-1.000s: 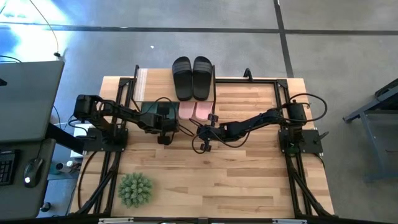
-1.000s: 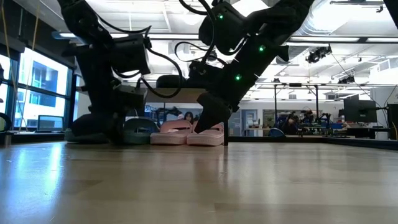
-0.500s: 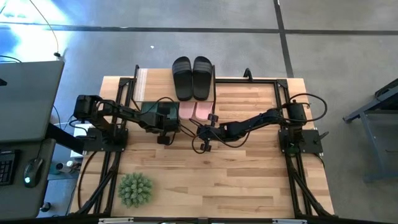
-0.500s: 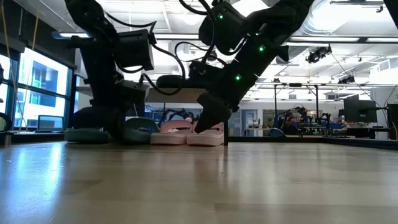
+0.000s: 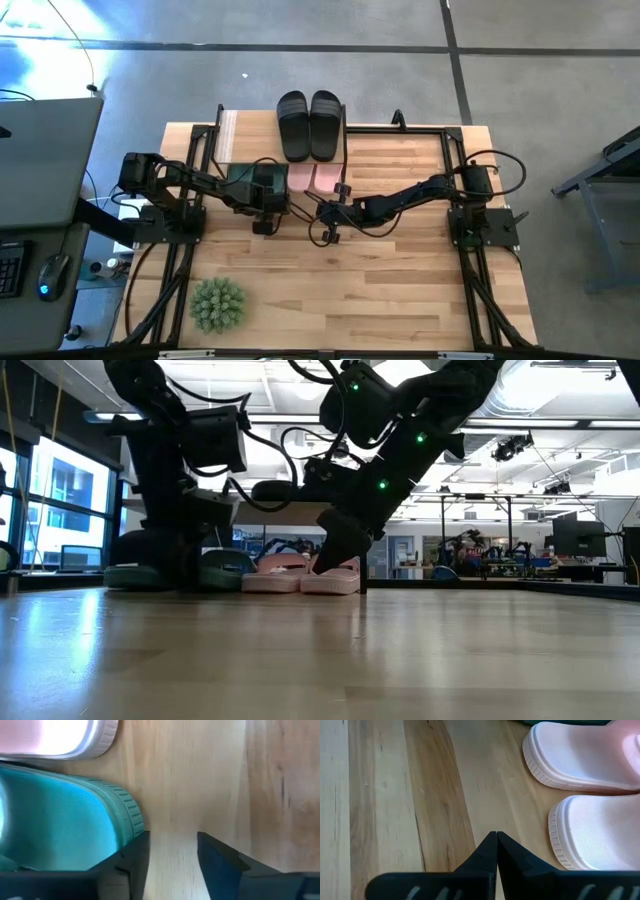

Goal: Pick and place slides into the shelf
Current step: Adjust the right green slide under the shelf

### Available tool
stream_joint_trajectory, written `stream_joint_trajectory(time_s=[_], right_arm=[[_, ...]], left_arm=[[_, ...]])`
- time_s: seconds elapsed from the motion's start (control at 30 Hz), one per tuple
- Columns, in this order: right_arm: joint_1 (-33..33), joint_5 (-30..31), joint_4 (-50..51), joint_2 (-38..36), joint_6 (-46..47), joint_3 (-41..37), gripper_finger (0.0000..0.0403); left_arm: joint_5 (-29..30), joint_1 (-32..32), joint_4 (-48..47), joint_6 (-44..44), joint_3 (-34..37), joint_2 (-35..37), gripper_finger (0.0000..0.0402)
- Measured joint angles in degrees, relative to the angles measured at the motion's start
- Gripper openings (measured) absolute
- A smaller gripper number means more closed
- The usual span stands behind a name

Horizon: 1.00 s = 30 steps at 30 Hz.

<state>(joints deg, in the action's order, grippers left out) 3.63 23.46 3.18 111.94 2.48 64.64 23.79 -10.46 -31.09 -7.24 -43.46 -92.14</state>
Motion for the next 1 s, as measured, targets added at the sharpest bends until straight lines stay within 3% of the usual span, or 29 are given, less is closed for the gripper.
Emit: stream_joint_trajectory(time_s=[0.3,1.0], right_arm=[[0.01,-0.03,0.0,0.0,0.02,0.0,0.0],[0.01,-2.14,0.07,0.0,-0.17,0.0,0.0]], left_arm=[[-0.95,0.02,-0.69,0.12,0.0,0.08,0.0189],[-3.32,0.28,-3.17,-0.07,-0.07,0.17,0.0184]])
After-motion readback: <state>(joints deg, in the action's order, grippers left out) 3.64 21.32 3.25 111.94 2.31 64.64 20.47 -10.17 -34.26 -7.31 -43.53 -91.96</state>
